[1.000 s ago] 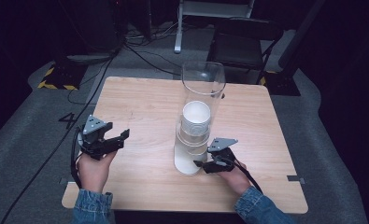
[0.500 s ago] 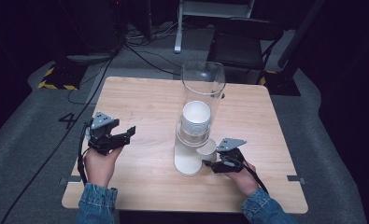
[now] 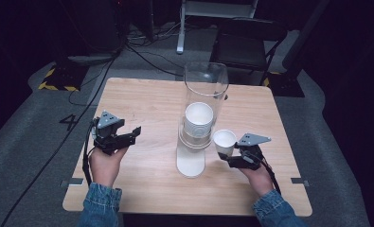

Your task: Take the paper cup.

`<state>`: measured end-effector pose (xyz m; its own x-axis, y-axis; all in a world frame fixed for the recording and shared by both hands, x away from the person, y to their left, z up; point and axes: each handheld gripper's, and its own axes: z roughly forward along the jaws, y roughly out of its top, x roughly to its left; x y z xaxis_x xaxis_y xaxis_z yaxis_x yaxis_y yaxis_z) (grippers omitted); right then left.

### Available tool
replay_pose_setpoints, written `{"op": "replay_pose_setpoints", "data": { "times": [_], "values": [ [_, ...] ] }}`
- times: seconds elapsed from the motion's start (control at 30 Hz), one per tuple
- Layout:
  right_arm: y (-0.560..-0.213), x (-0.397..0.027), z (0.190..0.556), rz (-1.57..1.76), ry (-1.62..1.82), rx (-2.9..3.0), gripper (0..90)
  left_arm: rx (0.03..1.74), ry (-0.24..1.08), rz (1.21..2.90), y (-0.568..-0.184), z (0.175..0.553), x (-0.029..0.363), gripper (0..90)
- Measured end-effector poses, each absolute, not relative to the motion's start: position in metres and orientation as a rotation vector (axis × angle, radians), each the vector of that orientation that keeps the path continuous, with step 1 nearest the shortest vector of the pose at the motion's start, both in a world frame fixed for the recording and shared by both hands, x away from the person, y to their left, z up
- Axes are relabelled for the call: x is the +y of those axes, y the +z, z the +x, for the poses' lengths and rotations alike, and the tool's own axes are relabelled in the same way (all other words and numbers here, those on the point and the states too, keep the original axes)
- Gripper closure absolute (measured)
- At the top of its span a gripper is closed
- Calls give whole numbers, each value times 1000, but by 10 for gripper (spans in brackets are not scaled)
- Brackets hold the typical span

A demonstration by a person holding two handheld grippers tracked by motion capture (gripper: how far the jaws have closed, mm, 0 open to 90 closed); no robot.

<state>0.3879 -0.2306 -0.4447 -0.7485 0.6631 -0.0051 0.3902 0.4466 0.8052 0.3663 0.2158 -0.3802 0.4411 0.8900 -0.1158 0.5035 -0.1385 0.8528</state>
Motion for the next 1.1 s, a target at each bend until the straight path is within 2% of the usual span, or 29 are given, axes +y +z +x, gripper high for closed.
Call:
{"op": "replay_pose_setpoints", "data": {
  "times": [0.23,0.57,0.83,1.1],
  "values": [
    [-443,-247,403,1044,1204,2234,352,1212,552,1802,-382,359,220,308],
    [-461,-257,432,1241,1219,2084,348,1245,578,1798,-385,341,229,308],
    [-475,-249,448,1107,1193,2086,347,1249,582,1805,-389,331,234,301],
    [-488,-246,456,1122,1214,2131,347,1253,587,1805,-390,328,235,296]
  ]
}}
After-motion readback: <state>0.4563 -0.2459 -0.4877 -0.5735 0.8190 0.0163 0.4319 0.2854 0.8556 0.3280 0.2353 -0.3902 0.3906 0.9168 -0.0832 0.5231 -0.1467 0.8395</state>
